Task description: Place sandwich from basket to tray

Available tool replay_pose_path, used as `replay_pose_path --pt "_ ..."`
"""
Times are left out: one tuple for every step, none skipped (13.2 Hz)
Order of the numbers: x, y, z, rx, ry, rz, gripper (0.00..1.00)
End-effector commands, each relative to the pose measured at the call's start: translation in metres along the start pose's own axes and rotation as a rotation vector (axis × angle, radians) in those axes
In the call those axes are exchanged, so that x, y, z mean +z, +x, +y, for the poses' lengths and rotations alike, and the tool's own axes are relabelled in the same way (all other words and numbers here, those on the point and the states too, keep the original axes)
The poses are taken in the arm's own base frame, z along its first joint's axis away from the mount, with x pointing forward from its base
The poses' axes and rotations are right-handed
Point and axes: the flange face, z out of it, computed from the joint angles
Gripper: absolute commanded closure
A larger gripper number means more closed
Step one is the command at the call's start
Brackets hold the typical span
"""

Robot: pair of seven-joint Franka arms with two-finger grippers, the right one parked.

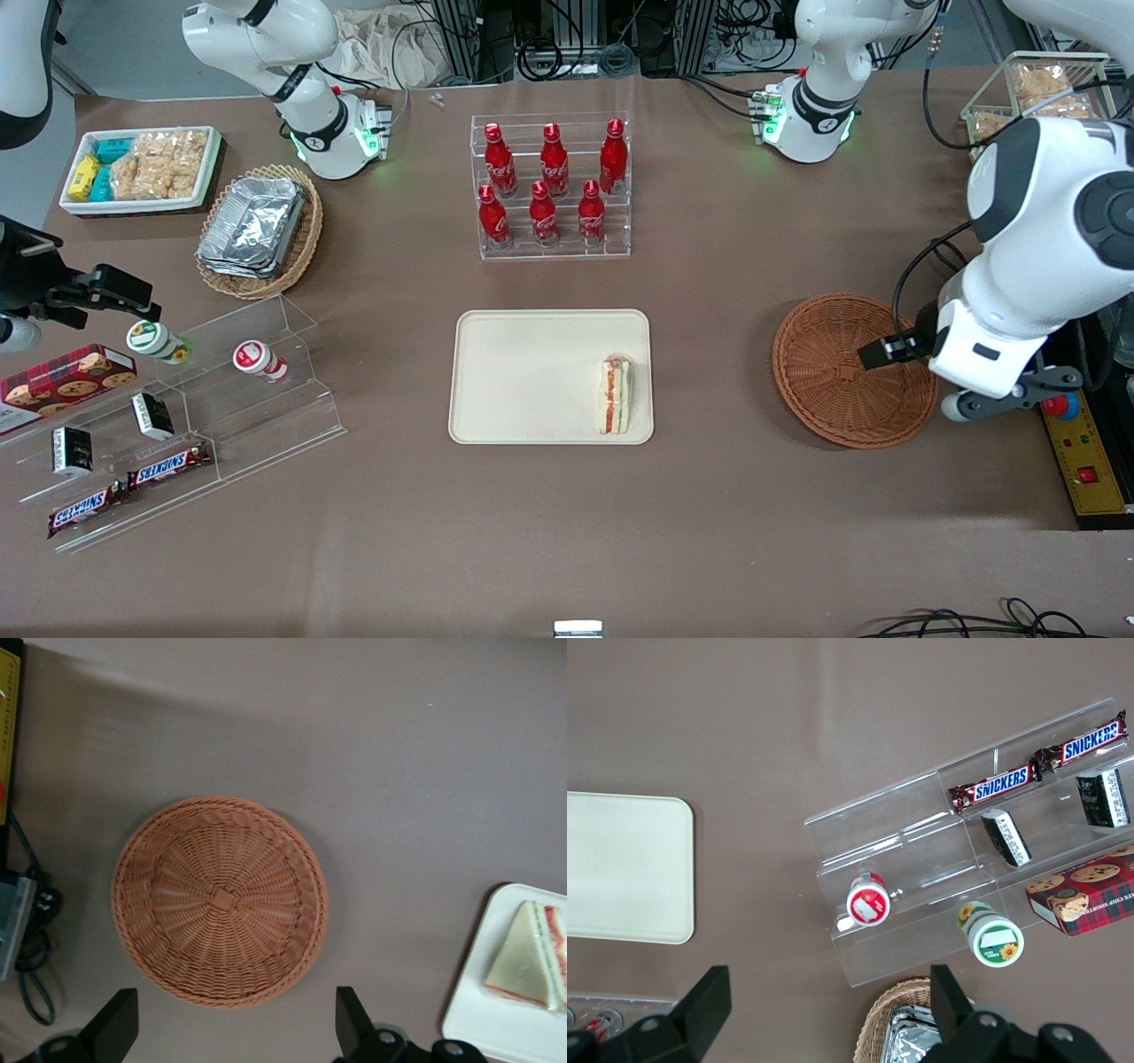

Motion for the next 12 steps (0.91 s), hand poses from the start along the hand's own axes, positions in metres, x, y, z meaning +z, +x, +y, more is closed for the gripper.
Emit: replay_pose_path --pt "-0.018 -0.013 -0.038 0.063 -0.013 0.020 0.00" --pt "-0.024 -0.009 -0.060 0.065 -0.016 0.027 0.00" --pt "-0.028 -0.007 -0.077 0.074 -0.027 0.017 0.00" --pt "-0.028 -0.004 -0.091 0.080 -0.054 0.006 0.00" --pt "-0.029 -0.001 -0.105 0.095 -0.062 0.008 0.00" --pt "-0.029 0.002 -0.113 0.121 -0.062 0.013 0.00" --pt "-0.029 0.002 -0.114 0.139 -0.062 0.020 0.00" --pt "-0.029 0.003 -0.113 0.150 -0.047 0.021 0.00" --pt "-0.025 0.002 -0.113 0.132 -0.048 0.011 0.00" --pt "-0.025 0.001 -0.109 0.136 -0.050 0.012 0.00" --pt "-0.026 0.002 -0.109 0.137 -0.053 0.013 0.00" --pt "-0.024 0.002 -0.109 0.143 -0.051 0.011 0.00"
